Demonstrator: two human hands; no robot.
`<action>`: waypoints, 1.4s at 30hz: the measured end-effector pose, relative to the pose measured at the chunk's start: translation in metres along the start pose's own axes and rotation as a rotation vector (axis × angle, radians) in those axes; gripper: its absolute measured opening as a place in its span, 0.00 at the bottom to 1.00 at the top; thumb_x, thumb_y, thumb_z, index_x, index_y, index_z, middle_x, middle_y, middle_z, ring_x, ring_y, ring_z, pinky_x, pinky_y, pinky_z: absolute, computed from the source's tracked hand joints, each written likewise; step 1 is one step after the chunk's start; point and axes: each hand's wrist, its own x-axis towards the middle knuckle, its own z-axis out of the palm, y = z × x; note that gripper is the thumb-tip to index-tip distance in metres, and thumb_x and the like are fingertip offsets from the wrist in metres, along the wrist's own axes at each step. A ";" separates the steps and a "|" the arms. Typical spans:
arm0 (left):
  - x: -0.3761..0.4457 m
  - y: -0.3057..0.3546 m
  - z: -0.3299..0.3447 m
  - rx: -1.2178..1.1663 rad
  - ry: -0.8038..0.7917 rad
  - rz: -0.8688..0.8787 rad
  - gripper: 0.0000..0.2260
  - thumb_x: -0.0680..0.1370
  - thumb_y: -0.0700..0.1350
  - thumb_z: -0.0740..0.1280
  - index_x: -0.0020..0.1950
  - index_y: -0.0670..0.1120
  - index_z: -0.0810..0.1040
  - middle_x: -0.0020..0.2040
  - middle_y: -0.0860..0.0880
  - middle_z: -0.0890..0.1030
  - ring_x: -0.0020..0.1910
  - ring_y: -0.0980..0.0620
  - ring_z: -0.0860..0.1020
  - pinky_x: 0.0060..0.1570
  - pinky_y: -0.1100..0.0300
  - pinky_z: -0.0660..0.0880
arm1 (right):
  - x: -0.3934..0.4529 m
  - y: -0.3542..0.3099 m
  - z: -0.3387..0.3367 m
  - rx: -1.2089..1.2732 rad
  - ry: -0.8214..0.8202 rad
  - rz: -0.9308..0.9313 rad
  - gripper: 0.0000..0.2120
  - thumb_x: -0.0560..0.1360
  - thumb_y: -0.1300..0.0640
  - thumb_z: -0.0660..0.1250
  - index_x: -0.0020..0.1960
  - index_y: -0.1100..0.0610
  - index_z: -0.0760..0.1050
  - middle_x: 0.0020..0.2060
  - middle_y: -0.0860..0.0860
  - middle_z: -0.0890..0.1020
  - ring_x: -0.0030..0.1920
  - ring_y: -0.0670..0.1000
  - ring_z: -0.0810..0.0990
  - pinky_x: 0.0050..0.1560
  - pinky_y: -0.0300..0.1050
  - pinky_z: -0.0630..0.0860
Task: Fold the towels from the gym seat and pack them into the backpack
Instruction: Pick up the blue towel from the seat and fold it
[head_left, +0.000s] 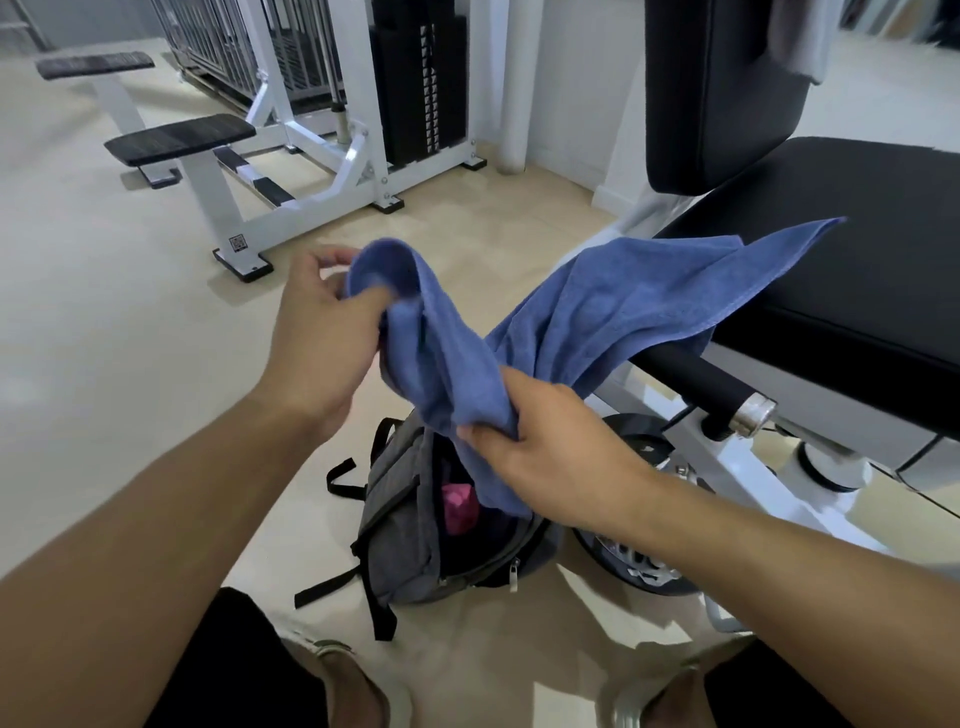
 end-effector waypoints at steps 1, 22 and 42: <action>0.002 -0.002 -0.004 0.152 -0.015 0.092 0.21 0.75 0.33 0.67 0.64 0.51 0.71 0.58 0.52 0.81 0.55 0.54 0.80 0.51 0.60 0.77 | 0.002 0.002 -0.004 0.051 0.031 0.018 0.05 0.79 0.50 0.67 0.50 0.51 0.73 0.39 0.47 0.82 0.39 0.47 0.80 0.42 0.52 0.79; -0.018 -0.001 0.005 0.395 -0.467 0.218 0.09 0.77 0.48 0.74 0.55 0.51 0.78 0.43 0.52 0.85 0.41 0.58 0.82 0.41 0.71 0.74 | 0.010 0.030 -0.109 -0.694 0.225 0.090 0.25 0.71 0.66 0.65 0.65 0.48 0.77 0.62 0.54 0.79 0.66 0.58 0.72 0.64 0.56 0.69; -0.017 -0.012 0.020 0.242 -0.267 0.173 0.12 0.75 0.51 0.76 0.42 0.46 0.78 0.41 0.43 0.82 0.39 0.45 0.79 0.44 0.49 0.77 | 0.008 -0.004 -0.053 0.646 0.061 0.365 0.04 0.77 0.60 0.70 0.47 0.55 0.76 0.39 0.55 0.80 0.42 0.52 0.78 0.46 0.50 0.74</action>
